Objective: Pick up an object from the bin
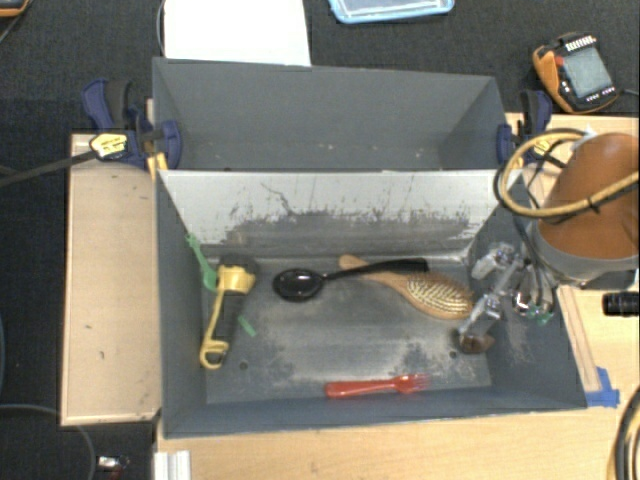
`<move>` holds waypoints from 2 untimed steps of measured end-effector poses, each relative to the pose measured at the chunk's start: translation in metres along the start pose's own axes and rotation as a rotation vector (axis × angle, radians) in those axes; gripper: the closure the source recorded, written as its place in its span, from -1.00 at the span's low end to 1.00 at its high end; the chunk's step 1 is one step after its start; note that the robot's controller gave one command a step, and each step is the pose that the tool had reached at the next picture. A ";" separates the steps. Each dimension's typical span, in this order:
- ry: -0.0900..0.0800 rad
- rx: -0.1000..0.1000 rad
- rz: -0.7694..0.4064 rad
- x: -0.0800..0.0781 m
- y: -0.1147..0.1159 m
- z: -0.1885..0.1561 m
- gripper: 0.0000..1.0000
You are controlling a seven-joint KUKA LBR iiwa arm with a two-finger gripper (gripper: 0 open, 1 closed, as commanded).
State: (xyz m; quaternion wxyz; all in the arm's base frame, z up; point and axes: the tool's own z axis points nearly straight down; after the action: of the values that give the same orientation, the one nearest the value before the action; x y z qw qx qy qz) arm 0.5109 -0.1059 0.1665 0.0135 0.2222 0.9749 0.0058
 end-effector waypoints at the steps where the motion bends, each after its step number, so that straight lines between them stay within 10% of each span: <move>1: 0.005 0.002 -0.137 -0.003 0.008 -0.077 -1.00; 2: -0.007 -0.002 -0.033 -0.022 -0.004 -0.028 -1.00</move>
Offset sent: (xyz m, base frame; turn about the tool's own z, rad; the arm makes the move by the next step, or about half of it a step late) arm 0.0224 -0.0280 -0.0225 0.0401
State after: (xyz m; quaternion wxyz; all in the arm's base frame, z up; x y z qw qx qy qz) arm 0.5276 -0.1194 0.1945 0.0173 0.2062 0.9783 0.0057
